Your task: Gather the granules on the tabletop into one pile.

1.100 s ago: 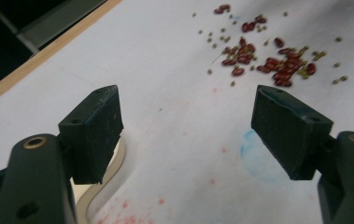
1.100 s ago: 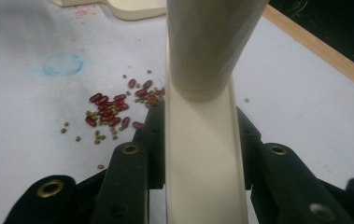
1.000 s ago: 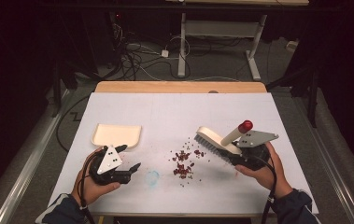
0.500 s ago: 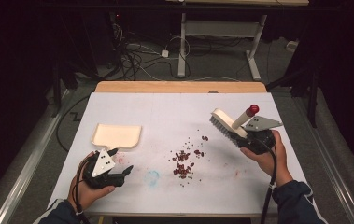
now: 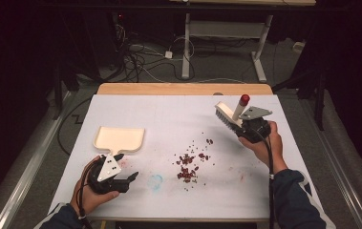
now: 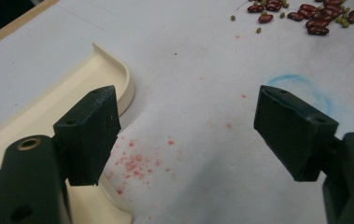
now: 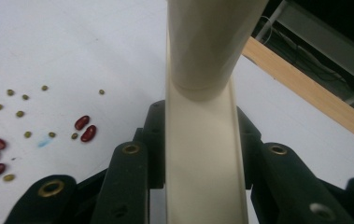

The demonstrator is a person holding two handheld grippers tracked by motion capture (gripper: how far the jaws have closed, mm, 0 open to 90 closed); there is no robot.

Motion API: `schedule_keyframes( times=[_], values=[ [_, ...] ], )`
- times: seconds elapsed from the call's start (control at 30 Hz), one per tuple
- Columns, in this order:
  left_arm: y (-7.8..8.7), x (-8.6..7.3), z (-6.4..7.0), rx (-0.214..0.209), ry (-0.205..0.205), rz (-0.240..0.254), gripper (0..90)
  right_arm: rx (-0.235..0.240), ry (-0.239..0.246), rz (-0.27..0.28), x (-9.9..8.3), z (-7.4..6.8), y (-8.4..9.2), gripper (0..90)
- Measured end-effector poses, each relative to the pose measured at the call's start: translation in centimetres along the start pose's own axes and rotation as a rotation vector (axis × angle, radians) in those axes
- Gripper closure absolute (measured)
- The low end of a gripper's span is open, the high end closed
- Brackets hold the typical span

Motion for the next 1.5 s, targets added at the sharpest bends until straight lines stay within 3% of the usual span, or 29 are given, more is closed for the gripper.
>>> schedule_keyframes(
  times=[0.17, 0.33, 0.43, 0.57, 0.7, 0.87, 1.1, 1.23, 1.5],
  values=[
    [-0.4, 0.1, -0.1, -0.006, -0.016, -0.003, 22.0, -0.027, 0.018, -0.028, 0.1, -0.2, -1.5, 67.9],
    [-0.2, 0.0, 0.0, -0.008, -0.019, -0.003, 21.8, -0.047, 0.063, -0.049, 0.3, -0.7, -2.9, 67.9],
    [-0.1, 0.1, 0.0, -0.012, -0.022, 0.007, 21.7, -0.085, 0.101, -0.079, 0.3, -1.4, -3.8, 67.9],
    [-0.3, 0.2, 0.0, -0.02, -0.029, 0.004, 21.7, -0.062, 0.098, -0.089, 0.1, -2.3, -4.7, 67.9],
    [-0.4, 0.2, 0.2, -0.033, -0.038, 0.0, 21.7, -0.05, 0.144, -0.095, 0.2, -3.8, -5.1, 67.9],
    [-0.1, 0.3, 0.3, -0.035, -0.041, 0.013, 21.5, -0.023, 0.173, -0.091, 0.1, -5.6, -5.1, 67.7],
    [0.0, 0.3, 0.4, -0.039, -0.045, 0.015, 21.5, 0.105, 0.191, -0.009, 0.3, -8.7, -4.0, 67.6],
    [0.1, 0.3, 0.4, -0.045, -0.05, 0.012, 21.5, 0.153, 0.216, -0.004, 0.4, -10.2, -3.6, 67.3],
    [0.0, 0.2, 0.5, -0.053, -0.056, 0.002, 21.5, 0.218, 0.248, 0.025, 0.6, -12.1, -2.4, 67.3]
  ],
)
Point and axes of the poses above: each handheld gripper's, and its own axes: y roughly backward along the jaws, x roughly out of its top, z roughly to its right, the point moved 1 cm from there along -y, roughly forward along the jaws, and after that the axes turned 9 degrees about z, right-handed, at the moved point
